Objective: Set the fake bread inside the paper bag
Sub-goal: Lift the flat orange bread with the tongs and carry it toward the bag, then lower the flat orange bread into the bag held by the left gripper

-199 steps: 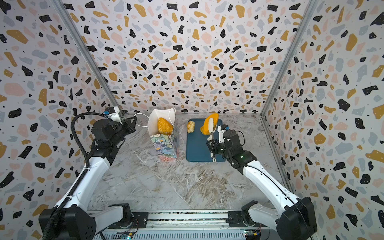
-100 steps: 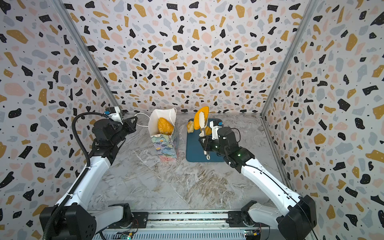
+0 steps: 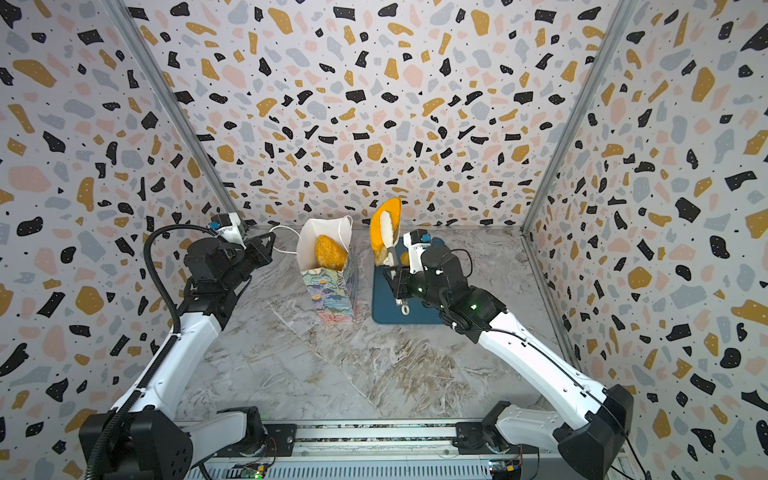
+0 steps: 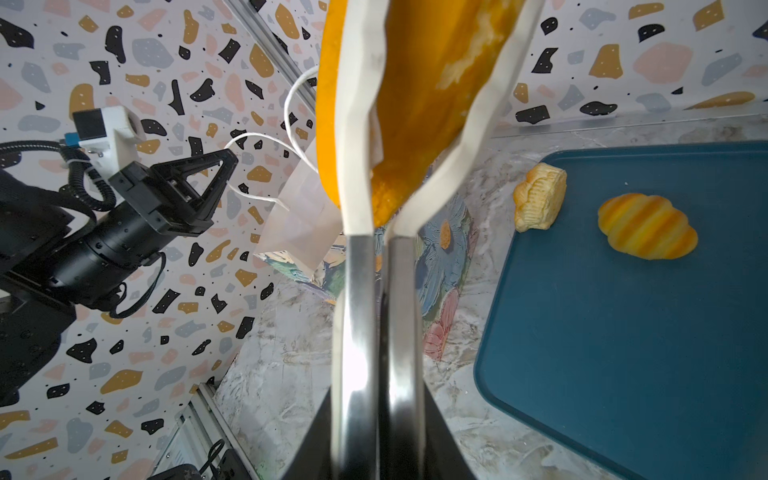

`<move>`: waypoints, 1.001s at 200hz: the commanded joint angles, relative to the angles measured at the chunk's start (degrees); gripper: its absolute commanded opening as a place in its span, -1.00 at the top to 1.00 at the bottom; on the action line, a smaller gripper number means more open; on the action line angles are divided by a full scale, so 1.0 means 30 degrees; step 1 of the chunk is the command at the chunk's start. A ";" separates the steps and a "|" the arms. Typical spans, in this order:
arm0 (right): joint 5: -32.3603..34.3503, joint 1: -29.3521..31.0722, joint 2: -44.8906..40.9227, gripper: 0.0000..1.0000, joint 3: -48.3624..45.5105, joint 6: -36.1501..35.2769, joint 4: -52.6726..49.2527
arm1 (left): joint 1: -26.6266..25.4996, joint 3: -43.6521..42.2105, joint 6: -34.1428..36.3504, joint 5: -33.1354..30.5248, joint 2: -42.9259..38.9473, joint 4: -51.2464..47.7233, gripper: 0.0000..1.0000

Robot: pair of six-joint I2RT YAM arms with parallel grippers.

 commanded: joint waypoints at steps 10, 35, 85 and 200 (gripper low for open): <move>0.0902 0.0612 0.0499 0.47 0.1643 -0.0962 -0.0094 | -0.0050 -0.0251 -0.0014 0.0332 -0.0096 0.0965 1.00; 0.1174 0.1107 0.1084 0.47 0.2515 -0.1249 -0.0207 | -0.0049 -0.0219 -0.0044 0.0372 -0.0090 0.0936 1.00; 0.2001 0.2330 0.2292 0.47 0.4538 -0.1817 -0.0775 | -0.0078 -0.0247 -0.0043 0.0365 -0.0199 0.0965 1.00; 0.3693 0.4356 0.4952 0.46 0.8489 -0.3090 -0.2578 | -0.0079 -0.0251 -0.0093 0.0388 -0.0359 0.1016 1.00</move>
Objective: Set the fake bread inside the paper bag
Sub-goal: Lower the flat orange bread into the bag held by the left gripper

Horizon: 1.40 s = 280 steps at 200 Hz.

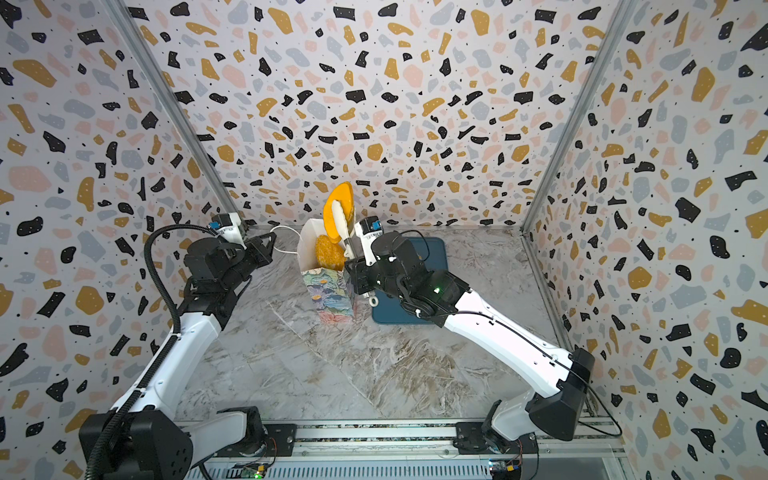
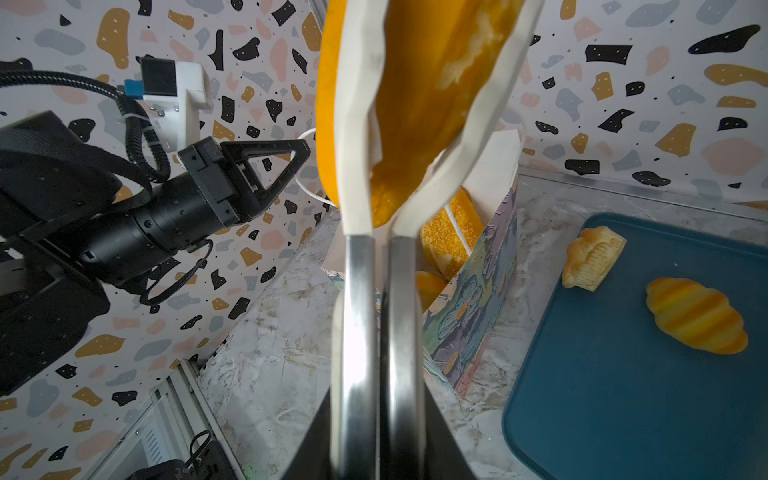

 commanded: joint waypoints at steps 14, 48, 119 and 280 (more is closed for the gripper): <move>0.0538 0.0460 0.0489 0.47 0.1723 -0.0512 -0.0170 | -0.0071 -0.0223 -0.0018 0.0195 -0.0270 0.0936 1.00; 0.0409 0.0740 0.1203 0.47 0.2555 -0.0613 -0.0556 | -0.0071 -0.0222 -0.0058 0.0164 -0.0236 0.0936 1.00; 0.1108 0.0995 0.3375 0.46 0.4569 -0.0990 -0.2865 | -0.0071 -0.0222 0.0034 0.0080 -0.0354 0.0847 1.00; 0.2384 0.0994 0.5026 0.24 0.5849 -0.1132 -0.5272 | -0.0101 -0.0229 0.0137 -0.0026 -0.0238 0.0789 1.00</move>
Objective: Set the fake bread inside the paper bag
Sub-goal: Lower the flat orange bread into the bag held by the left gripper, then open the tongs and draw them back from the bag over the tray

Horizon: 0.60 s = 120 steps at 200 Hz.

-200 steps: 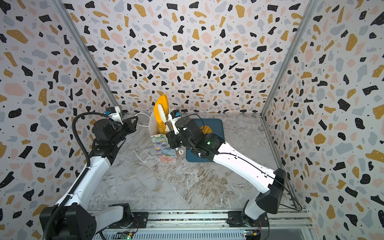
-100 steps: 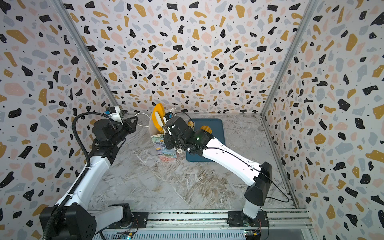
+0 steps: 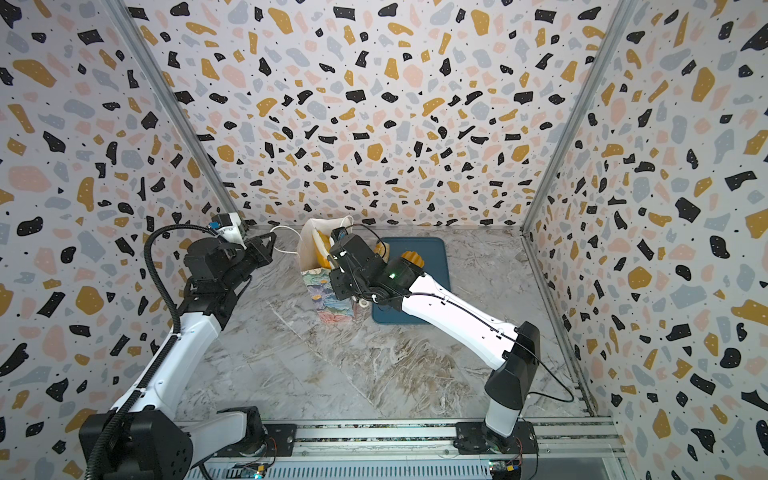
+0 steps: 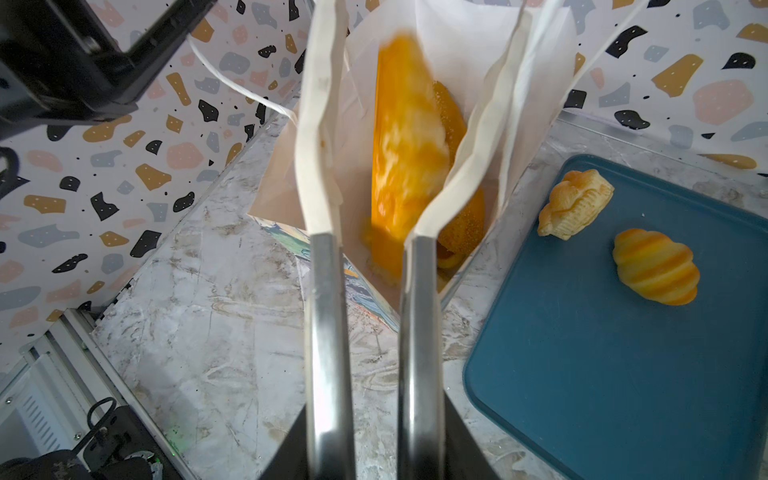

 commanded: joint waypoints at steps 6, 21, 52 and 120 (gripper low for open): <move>0.0490 0.0074 -0.0215 0.24 0.0937 -0.0093 0.0165 | -0.0093 -0.0236 0.0121 -0.0002 -0.0237 0.0789 1.00; 0.0517 0.0097 -0.0324 0.22 0.0944 -0.0086 0.0173 | -0.0093 -0.0222 0.0163 -0.0014 -0.0237 0.0789 1.00; 0.0629 0.0069 -0.0698 0.20 0.0673 -0.0161 0.0450 | -0.0093 -0.0192 0.0162 -0.0003 -0.0258 0.0763 1.00; 0.0293 0.0081 -0.2487 0.20 -0.1301 -0.0280 0.2671 | -0.0093 -0.0192 0.0191 -0.0026 -0.0291 0.0717 1.00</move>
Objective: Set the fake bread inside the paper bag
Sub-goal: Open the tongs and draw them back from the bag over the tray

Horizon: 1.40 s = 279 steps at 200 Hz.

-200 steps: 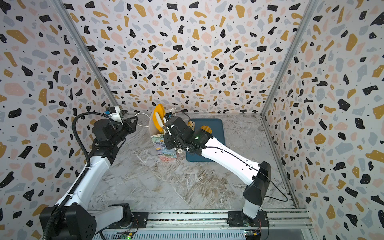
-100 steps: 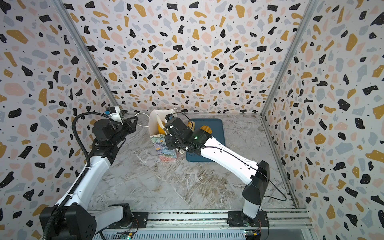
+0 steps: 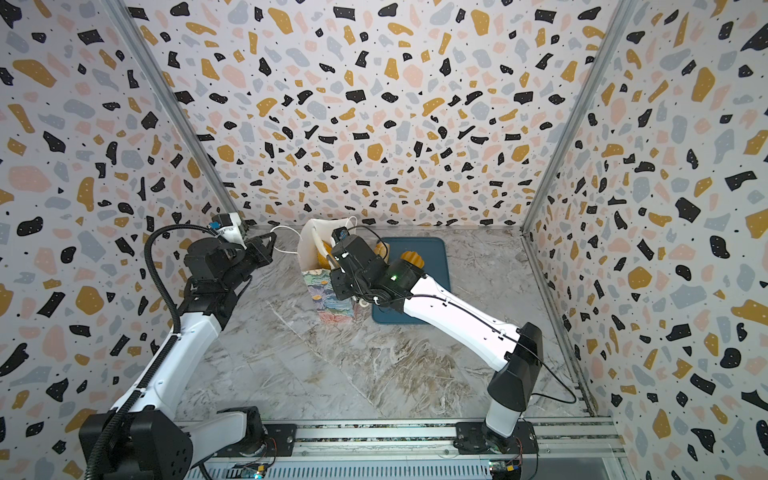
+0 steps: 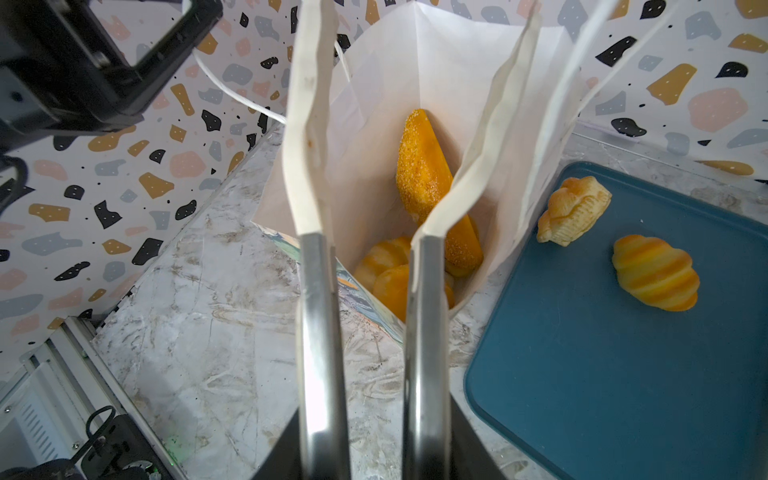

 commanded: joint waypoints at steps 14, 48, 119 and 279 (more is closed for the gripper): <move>0.0163 0.0072 -0.2223 0.20 -0.0757 -0.0250 0.2081 | -0.0086 -0.0192 0.0183 -0.0025 -0.0237 0.0727 1.00; 0.0132 0.0080 -0.3285 0.20 -0.1718 -0.0345 0.2829 | -0.0086 -0.0192 0.0172 -0.0041 -0.0206 0.0735 1.00; 0.0226 0.0093 -0.4913 0.20 -0.3393 -0.0395 0.3754 | -0.0086 -0.0104 0.0505 -0.0376 -0.0367 0.0415 1.00; 0.1802 -0.1601 -0.8476 0.19 -0.8328 -0.1493 0.4436 | -0.0086 -0.0075 0.0506 -0.0435 -0.0207 0.0375 1.00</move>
